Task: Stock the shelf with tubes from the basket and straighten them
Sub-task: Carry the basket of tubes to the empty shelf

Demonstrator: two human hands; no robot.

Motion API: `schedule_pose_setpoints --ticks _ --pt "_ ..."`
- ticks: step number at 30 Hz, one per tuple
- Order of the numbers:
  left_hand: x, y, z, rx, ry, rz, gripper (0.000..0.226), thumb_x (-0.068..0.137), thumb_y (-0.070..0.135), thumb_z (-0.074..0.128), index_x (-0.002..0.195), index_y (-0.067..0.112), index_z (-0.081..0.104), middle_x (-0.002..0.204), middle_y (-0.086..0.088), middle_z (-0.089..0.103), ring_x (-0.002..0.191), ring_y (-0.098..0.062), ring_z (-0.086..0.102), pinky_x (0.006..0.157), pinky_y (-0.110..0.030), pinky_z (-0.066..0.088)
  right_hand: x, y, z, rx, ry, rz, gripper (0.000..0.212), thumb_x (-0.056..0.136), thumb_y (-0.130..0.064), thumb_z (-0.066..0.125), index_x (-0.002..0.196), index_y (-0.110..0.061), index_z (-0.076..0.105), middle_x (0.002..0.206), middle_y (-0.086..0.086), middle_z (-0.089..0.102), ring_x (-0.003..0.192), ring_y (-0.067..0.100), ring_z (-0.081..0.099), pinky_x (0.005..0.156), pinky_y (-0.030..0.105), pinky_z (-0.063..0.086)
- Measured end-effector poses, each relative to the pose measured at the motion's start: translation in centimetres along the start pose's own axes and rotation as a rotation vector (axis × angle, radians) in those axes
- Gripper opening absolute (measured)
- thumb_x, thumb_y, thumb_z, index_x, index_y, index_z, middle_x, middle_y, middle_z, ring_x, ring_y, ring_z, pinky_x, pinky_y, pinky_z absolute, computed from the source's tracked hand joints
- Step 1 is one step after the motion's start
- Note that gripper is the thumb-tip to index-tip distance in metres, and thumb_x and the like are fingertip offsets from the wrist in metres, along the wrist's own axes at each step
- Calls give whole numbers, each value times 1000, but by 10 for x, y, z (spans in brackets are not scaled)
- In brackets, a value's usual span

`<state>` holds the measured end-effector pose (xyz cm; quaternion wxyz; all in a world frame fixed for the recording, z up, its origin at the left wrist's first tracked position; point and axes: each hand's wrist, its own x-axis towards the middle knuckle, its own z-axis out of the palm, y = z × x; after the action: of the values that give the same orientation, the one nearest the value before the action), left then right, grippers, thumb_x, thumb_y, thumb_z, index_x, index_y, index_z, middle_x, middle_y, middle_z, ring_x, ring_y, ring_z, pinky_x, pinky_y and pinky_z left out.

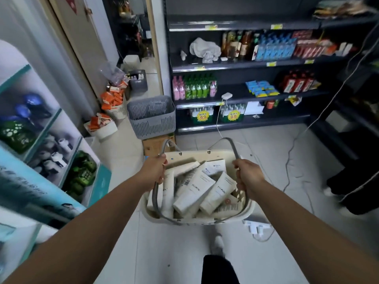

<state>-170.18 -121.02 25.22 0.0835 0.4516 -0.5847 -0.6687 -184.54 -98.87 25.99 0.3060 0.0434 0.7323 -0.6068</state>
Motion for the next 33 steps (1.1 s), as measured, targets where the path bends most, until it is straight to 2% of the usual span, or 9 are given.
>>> schedule_pose_setpoints --ticks 5,11,15,21,28,33 --pt "70 36 33 -24 77 -41 30 103 27 37 78 12 45 56 -2 30 40 -13 23 39 -16 19 89 -49 3 -60 -64 29 18 92 -15 52 75 -13 57 52 2 34 38 13 26 39 21 22" --pt "141 84 63 -50 187 -41 27 102 23 37 79 10 46 54 -2 31 39 -13 25 40 -17 21 192 -116 22 -157 -149 13 18 92 -16 50 76 -13 57 53 3 36 41 14 26 41 23 23" --pt "181 116 67 -57 238 -32 27 100 21 38 77 11 47 54 -2 33 37 -13 27 40 -17 22 243 -154 45 -228 -193 -8 14 91 -17 51 83 -13 62 54 2 38 41 15 28 40 23 24" --pt "249 162 60 -78 306 -50 29 101 23 37 79 10 49 56 -3 34 40 -15 27 38 -17 22 312 -203 89 -224 -255 -3 19 91 -13 51 72 -13 51 52 1 34 38 13 24 42 23 21" --pt "346 214 26 -152 350 -77 28 102 23 38 83 6 50 57 -5 32 43 -15 25 38 -17 20 391 -258 169 -280 -316 -7 13 90 -13 49 78 -13 50 51 0 33 40 13 24 43 24 21" --pt "395 259 -4 -268 369 -72 26 102 21 39 83 7 50 40 4 41 38 -12 24 36 -13 21 440 -308 224 -285 -340 -37 24 90 -12 48 66 -17 45 48 -2 31 38 13 20 42 21 17"
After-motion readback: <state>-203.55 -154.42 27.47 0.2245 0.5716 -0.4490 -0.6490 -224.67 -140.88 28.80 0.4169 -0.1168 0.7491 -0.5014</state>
